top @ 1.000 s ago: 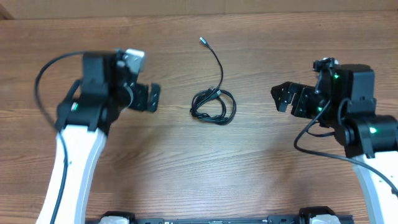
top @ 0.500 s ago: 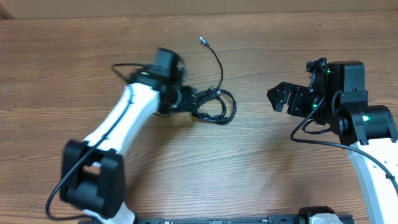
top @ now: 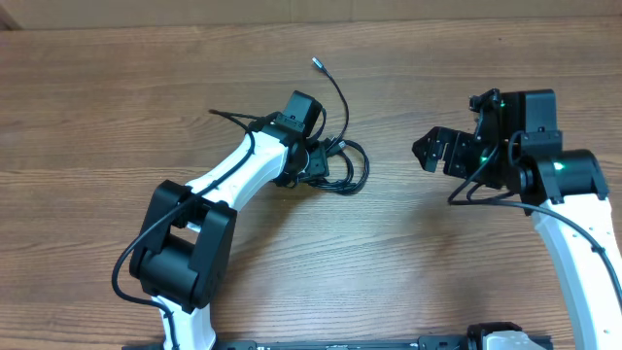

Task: Untangle cables
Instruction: 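Grasp the black cable coil with the left gripper and lift it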

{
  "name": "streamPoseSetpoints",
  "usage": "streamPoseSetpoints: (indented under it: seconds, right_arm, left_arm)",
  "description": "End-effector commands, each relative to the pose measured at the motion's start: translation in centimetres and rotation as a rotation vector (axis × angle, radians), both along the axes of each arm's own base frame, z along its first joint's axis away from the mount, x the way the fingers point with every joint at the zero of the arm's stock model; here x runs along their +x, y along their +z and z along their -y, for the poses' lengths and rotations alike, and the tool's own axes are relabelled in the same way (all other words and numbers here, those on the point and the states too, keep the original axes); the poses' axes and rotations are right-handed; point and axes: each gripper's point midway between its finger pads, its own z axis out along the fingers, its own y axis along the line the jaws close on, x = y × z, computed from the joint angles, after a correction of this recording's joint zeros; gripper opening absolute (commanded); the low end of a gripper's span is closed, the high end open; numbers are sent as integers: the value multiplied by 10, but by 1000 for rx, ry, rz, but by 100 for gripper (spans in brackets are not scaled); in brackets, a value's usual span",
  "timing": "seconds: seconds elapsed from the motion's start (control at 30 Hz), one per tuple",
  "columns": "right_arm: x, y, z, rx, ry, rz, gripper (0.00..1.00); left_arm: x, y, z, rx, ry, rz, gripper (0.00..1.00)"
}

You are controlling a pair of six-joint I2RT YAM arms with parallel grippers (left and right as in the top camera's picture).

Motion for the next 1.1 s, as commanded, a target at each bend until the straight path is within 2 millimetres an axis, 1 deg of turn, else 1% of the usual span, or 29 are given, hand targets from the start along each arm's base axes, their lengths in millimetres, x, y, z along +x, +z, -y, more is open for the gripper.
streamPoseSetpoints:
  seconds: [0.0,0.1,0.17,0.5,0.7,0.87,0.93,1.03,1.07]
  right_arm:
    - [7,4,-4,12,9,8,100]
    - [9,-1,-4,11,9,-9,100]
    - [11,-1,-4,11,9,-4,100]
    - [14,1,-5,12,9,14,100]
    - [14,1,-5,12,9,14,100]
    - [18,4,-5,13,9,33,100]
    - [19,4,-5,14,9,38,100]
    - [20,4,-5,13,9,38,100]
    - [20,3,-5,13,9,37,100]
  left_arm:
    - [5,2,1,8,28,12,62]
    - [5,2,1,7,39,8,61]
    - [3,1,3,7,37,6,57]
    - [-2,0,7,10,29,-4,51]
    - [-2,-2,5,20,32,2,47]
    - [-1,-14,3,31,75,-14,42]
    - [-1,-18,5,24,72,-23,38]
    - [0,-18,4,28,73,-18,26]
    - [1,-18,3,35,75,-15,18]
